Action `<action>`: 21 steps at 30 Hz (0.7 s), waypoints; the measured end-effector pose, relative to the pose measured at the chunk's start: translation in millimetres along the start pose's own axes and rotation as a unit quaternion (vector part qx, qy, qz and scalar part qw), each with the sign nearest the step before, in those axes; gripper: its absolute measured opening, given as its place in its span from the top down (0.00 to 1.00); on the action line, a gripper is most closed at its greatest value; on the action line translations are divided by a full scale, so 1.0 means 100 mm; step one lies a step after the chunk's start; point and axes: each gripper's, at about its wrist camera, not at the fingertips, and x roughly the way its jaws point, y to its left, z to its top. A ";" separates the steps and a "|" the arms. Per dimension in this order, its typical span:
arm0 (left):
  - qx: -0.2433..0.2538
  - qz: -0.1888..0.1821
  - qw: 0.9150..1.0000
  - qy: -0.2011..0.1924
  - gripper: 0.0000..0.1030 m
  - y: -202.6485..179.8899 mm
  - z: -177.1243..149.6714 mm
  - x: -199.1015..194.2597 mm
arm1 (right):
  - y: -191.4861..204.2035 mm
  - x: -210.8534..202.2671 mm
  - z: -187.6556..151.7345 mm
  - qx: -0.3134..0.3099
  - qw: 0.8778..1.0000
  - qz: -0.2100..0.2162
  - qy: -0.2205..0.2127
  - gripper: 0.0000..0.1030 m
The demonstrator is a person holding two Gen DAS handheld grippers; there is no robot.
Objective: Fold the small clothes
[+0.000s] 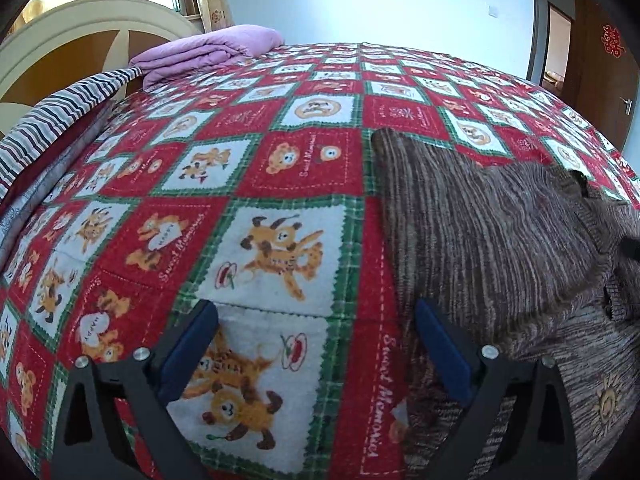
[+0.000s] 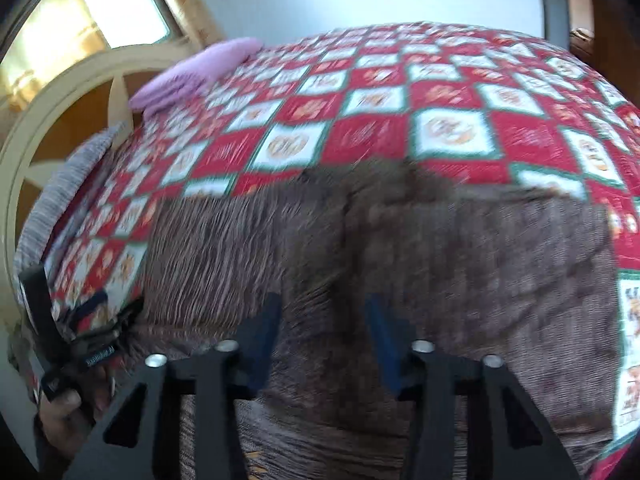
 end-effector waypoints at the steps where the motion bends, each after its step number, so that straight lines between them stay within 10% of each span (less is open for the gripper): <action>1: 0.000 0.001 1.000 0.000 0.01 0.01 0.00 0.00 | 0.03 0.02 -0.04 -0.003 1.000 -0.009 -0.001 0.86; 2: -0.001 0.002 1.000 0.001 0.00 0.01 0.00 0.01 | 0.04 0.01 -0.05 0.000 1.000 -0.009 -0.003 0.97; 21: -0.005 -0.009 1.000 0.015 0.00 0.11 -0.11 -0.06 | 0.01 -0.39 -0.48 -0.019 0.999 -0.016 -0.026 0.99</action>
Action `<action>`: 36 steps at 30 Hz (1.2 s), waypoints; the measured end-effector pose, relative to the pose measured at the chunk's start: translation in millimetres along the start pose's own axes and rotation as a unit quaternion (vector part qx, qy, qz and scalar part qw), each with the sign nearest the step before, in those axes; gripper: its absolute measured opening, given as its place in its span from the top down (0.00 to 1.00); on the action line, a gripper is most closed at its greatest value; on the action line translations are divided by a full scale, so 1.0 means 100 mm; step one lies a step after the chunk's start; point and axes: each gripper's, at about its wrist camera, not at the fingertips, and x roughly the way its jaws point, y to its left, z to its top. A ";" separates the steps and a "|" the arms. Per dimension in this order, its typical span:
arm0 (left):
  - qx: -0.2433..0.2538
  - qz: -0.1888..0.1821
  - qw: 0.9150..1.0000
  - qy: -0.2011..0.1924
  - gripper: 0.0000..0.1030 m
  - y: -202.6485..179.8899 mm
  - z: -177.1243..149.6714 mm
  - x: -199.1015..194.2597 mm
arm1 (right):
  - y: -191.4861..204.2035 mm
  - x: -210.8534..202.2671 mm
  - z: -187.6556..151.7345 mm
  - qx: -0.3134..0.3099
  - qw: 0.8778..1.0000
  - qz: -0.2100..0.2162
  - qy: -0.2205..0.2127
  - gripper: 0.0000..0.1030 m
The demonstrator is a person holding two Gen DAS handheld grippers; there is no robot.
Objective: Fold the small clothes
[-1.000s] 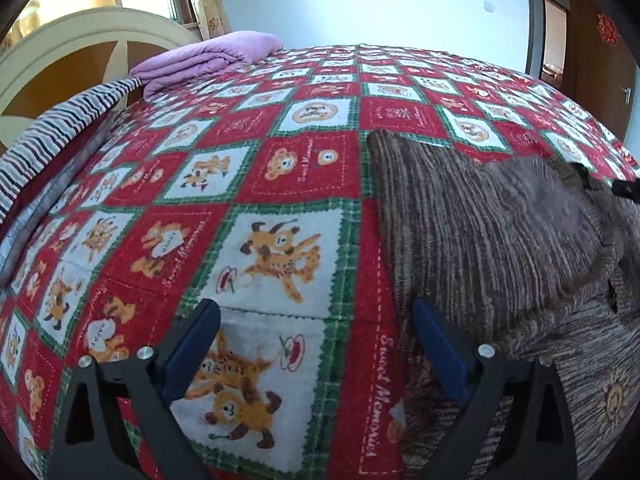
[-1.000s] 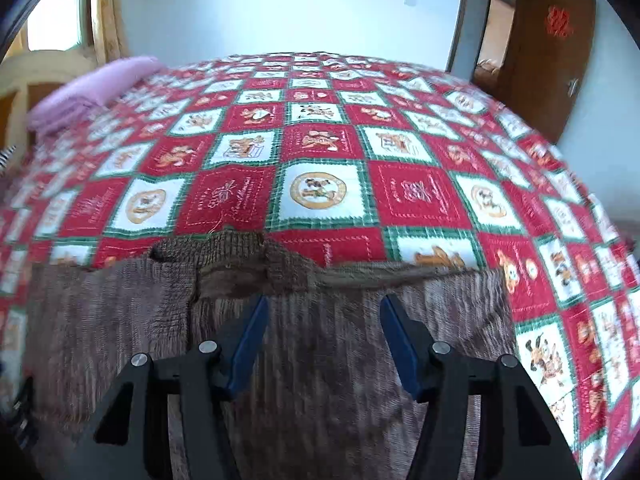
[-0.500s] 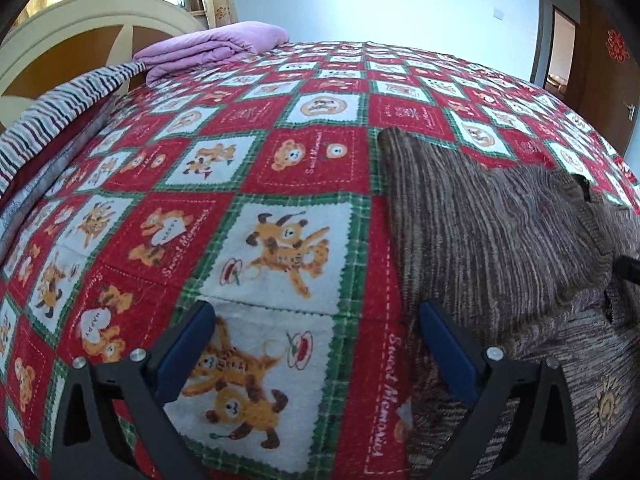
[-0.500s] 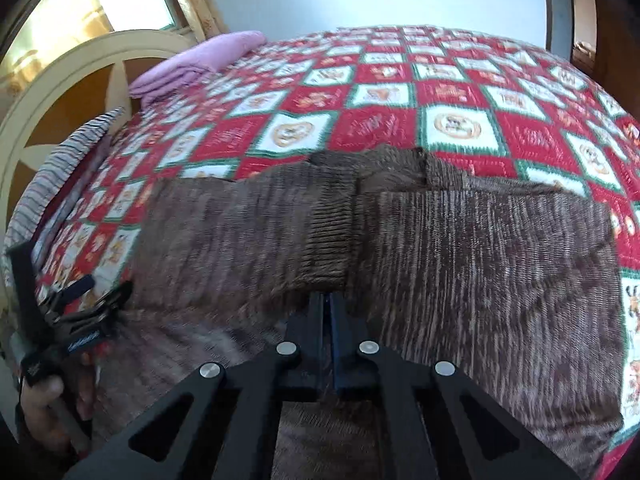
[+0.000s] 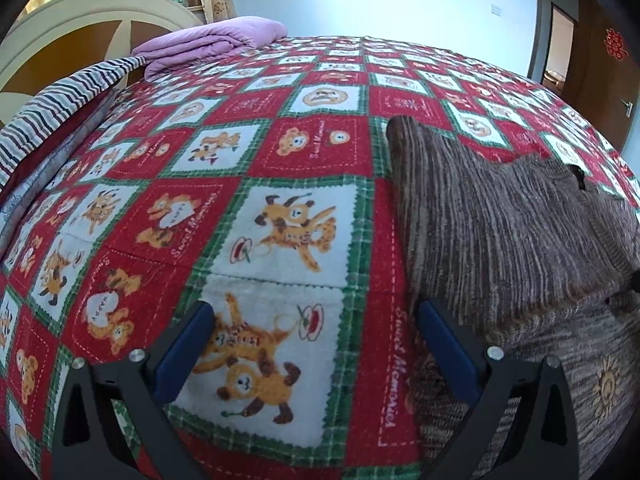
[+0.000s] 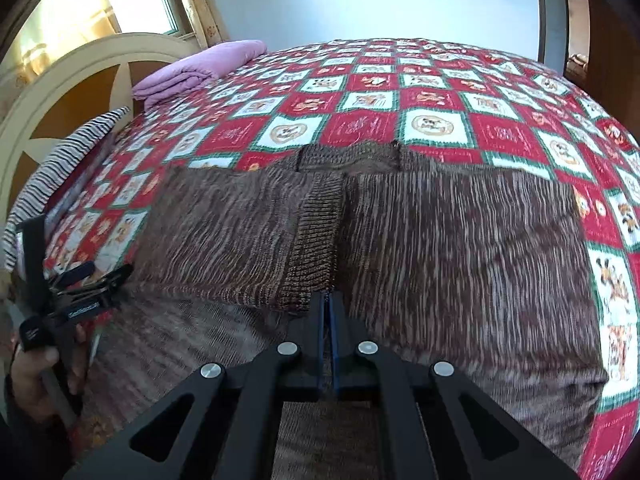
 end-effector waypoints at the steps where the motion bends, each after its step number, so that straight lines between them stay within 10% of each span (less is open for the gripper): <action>1: 0.000 -0.002 1.000 0.000 0.00 0.01 -0.01 -0.01 | 0.01 0.04 -0.04 -0.008 1.000 -0.007 0.007 0.99; 7: -0.009 -0.008 1.000 -0.008 0.00 0.04 -0.03 -0.06 | -0.15 -0.01 -0.04 0.021 1.000 0.020 -0.006 0.92; 9: -0.028 -0.014 0.999 -0.016 0.00 0.12 -0.01 -0.15 | -0.22 -0.15 0.00 0.019 0.999 0.011 -0.031 0.60; 11: -0.038 -0.009 0.999 -0.035 0.00 0.18 0.05 -0.25 | -0.37 -0.29 0.06 0.023 0.998 -0.012 -0.055 0.52; 16: 0.007 0.030 0.996 -0.087 0.00 -0.03 0.36 -0.39 | -0.93 -0.32 0.22 0.042 0.986 -0.150 -0.065 0.52; 21: 0.100 0.091 0.989 -0.052 0.00 -0.48 0.39 -0.01 | -1.55 -0.03 0.09 0.069 0.975 -0.212 0.008 0.56; 33: 0.066 0.075 0.993 -0.064 0.00 -0.29 0.19 -0.16 | -1.46 -0.46 -0.11 0.078 0.983 -0.154 -0.063 0.55; 36: 0.057 0.072 0.993 -0.071 0.00 -0.31 0.12 -0.20 | -1.36 -0.35 -0.22 0.038 0.984 -0.175 -0.023 0.55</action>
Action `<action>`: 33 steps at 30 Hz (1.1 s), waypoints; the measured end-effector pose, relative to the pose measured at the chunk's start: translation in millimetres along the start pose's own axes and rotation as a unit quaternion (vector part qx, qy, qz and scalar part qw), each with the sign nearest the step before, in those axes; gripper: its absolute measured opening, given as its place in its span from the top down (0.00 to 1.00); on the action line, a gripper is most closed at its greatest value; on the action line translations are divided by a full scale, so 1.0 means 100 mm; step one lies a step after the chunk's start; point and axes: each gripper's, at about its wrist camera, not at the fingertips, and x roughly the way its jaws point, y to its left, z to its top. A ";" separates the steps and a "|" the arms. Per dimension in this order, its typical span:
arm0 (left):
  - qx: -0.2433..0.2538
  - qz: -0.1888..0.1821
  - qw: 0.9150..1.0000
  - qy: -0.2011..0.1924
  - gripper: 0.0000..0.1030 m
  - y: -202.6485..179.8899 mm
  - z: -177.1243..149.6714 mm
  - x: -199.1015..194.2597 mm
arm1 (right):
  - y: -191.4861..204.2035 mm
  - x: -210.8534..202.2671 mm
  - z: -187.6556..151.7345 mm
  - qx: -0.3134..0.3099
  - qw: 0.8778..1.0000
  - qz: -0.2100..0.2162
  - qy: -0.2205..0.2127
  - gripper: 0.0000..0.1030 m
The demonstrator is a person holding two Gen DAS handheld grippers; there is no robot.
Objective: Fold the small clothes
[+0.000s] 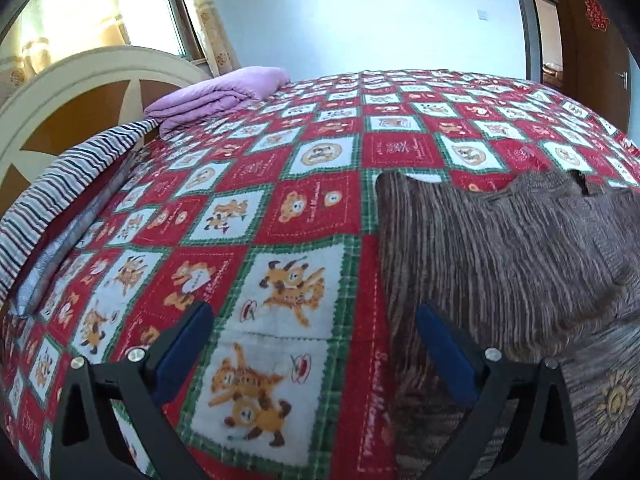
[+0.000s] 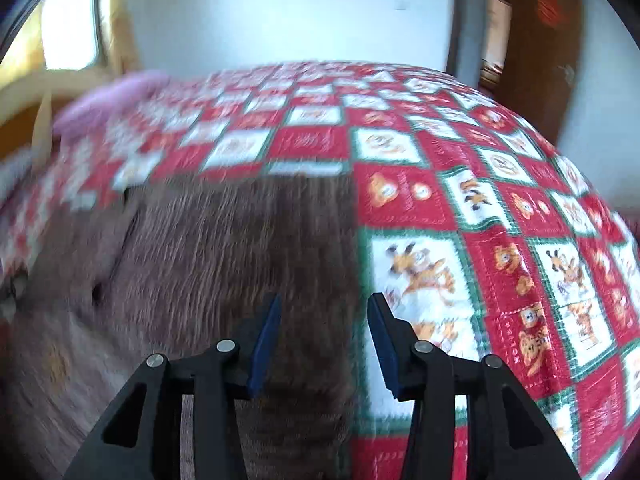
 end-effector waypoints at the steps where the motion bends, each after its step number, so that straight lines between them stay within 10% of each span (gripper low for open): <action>1: 0.024 0.012 0.999 0.031 0.00 -0.08 -0.04 0.11 | -0.08 0.07 -0.03 0.012 1.000 0.004 0.011 0.55; 33: 0.007 -0.005 1.000 0.028 0.00 0.03 -0.20 -0.13 | -0.22 -0.25 -0.31 0.028 0.999 0.019 0.013 0.48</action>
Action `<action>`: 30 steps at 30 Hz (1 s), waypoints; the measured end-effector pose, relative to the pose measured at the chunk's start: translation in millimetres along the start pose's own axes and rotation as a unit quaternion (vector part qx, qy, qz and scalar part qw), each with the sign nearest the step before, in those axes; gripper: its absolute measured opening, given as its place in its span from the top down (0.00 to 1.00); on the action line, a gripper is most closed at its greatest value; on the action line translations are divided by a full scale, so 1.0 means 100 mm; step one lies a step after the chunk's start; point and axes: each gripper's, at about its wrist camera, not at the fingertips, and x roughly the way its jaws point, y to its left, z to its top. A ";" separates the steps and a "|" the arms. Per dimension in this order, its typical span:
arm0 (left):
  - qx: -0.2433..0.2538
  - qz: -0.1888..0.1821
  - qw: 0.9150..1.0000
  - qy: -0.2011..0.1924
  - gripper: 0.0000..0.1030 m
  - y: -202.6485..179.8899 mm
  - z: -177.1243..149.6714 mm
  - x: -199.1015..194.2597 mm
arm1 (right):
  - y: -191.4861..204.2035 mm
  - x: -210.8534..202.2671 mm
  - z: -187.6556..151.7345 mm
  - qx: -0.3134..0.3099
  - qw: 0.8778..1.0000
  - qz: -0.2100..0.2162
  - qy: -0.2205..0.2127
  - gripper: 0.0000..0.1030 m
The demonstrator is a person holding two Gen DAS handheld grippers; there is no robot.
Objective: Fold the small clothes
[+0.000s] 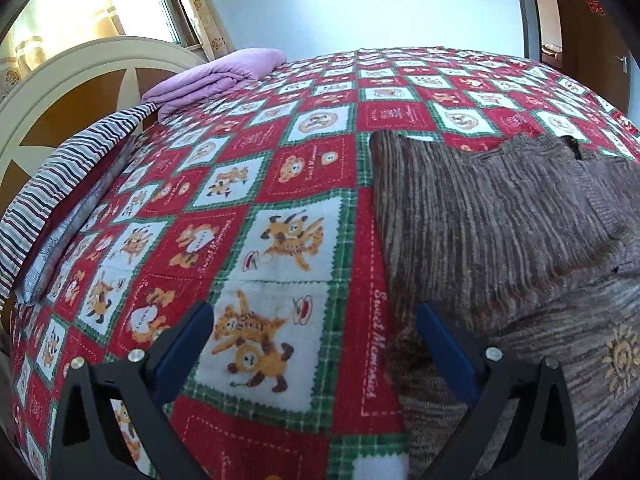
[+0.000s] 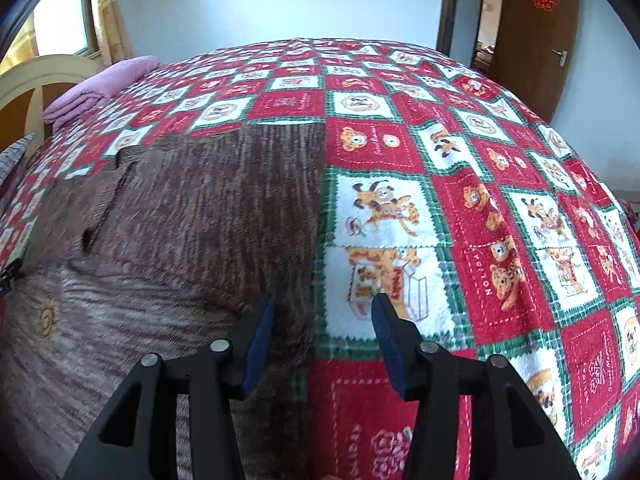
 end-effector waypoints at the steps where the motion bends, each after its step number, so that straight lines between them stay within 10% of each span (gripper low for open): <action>1: 0.000 -0.002 1.000 -0.005 0.00 0.00 -0.01 -0.04 | 0.01 -0.02 -0.03 -0.003 1.000 0.002 0.001 0.48; 30: 0.023 -0.044 0.998 -0.043 0.00 0.00 -0.56 -0.85 | 0.28 -0.73 -0.65 -0.042 0.999 0.023 -0.008 0.46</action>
